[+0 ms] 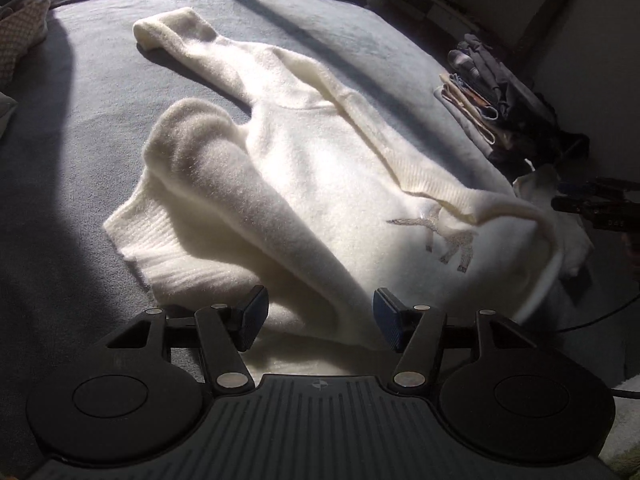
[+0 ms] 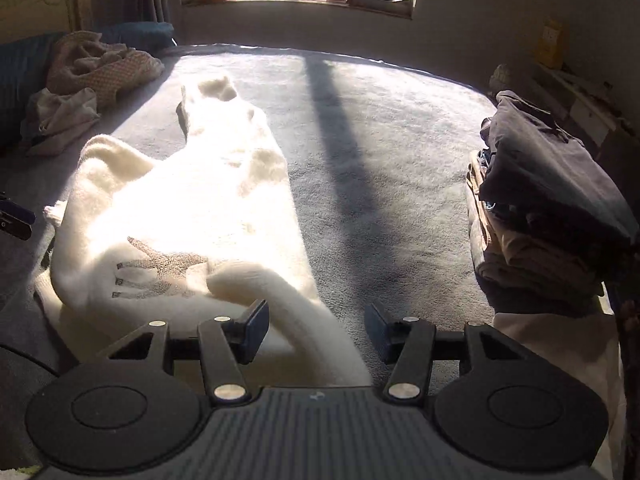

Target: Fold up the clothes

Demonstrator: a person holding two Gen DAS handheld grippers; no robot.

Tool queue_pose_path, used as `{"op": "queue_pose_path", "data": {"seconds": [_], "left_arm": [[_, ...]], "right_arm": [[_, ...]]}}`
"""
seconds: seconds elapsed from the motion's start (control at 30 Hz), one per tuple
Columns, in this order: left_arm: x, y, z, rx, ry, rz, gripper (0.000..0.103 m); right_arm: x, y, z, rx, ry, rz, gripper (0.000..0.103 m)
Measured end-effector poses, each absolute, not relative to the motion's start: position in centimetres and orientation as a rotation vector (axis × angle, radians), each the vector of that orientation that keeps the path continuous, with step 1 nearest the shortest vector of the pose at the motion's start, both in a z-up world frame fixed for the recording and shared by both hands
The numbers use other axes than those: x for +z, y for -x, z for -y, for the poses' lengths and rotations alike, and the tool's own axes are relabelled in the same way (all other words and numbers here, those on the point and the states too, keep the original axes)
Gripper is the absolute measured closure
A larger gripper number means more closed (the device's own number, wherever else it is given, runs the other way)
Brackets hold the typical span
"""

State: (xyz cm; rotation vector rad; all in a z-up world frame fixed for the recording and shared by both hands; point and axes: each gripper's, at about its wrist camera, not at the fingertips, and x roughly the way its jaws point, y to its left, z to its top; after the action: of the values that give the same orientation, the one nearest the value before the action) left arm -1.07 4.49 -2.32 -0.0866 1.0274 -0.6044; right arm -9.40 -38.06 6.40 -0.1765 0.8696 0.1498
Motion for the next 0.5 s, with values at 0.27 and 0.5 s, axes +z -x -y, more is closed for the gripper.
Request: {"op": "queue_pose_path", "data": {"seconds": [0.27,0.5], "left_arm": [[-2.3,1.0,-2.8,-0.59,-0.039,-0.925,0.045],[-2.4,-0.3,-2.3,-0.581,-0.076,-0.882,0.045]], "right_arm": [[-0.5,5.9,31.3,0.284,0.497,-0.989,0.048],[-2.1,4.9,30.0,0.174,0.566,-0.891,0.083]]}}
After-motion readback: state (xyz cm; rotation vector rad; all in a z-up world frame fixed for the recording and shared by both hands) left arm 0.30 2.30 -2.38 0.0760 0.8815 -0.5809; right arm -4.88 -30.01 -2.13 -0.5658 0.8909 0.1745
